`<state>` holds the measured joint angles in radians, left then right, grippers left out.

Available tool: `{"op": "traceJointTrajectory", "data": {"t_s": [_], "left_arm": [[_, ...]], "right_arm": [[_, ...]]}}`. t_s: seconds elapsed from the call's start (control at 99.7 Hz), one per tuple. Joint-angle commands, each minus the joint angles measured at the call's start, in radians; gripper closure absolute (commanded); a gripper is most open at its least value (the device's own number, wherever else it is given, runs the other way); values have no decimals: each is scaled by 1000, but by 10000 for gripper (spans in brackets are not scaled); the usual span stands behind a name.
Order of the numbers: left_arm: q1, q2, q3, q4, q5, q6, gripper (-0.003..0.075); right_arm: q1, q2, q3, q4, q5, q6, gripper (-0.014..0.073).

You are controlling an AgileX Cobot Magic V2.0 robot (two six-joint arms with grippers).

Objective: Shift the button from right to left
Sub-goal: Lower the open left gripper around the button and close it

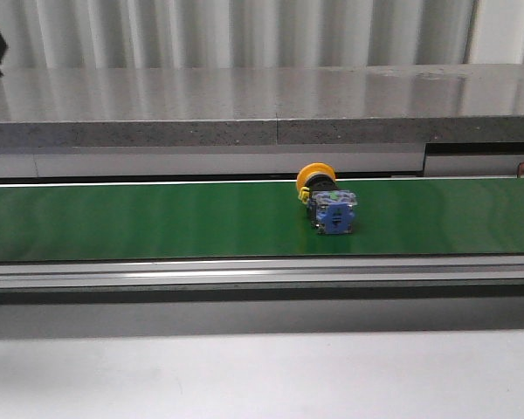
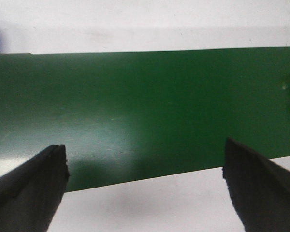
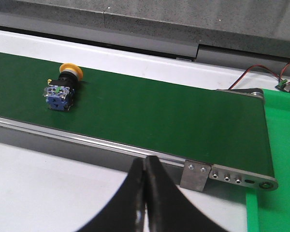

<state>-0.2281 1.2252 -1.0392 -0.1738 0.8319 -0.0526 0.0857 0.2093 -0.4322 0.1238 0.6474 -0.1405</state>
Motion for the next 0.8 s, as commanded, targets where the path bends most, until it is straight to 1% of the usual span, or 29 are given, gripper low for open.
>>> {"op": "traceJointTrajectory", "data": {"t_s": [0.0,0.09,0.231,0.331,0.381,0.561,0.672,0.792], "left_arm": [[-67,39,-68,32,-31,-91,102],[-140,104,-106,41,-34,-144,102],[-250,219,-175,41,-32,-188,102],[-309,292,-224,39,-29,-207,102],[-331,329,-249,39,-15,-225,102],[-413,447,-380,31,76,-225,102],[-450,505,-447,31,82,-233,102],[-461,555,-497,24,89,-249,102]], "right_arm": [[-2,10,-24,9,-73,-12,662],[-2,10,-24,9,-73,-12,662],[-2,10,-24,9,-73,-12,662],[-2,10,-24,9,-73,-12,662],[-2,10,-24,9,-73,-12,662],[-2,10,-24,9,-73,-12,662],[-2,10,-24,9,-73,-12,662],[-2,10,-24,9,-73,-12,662]]}}
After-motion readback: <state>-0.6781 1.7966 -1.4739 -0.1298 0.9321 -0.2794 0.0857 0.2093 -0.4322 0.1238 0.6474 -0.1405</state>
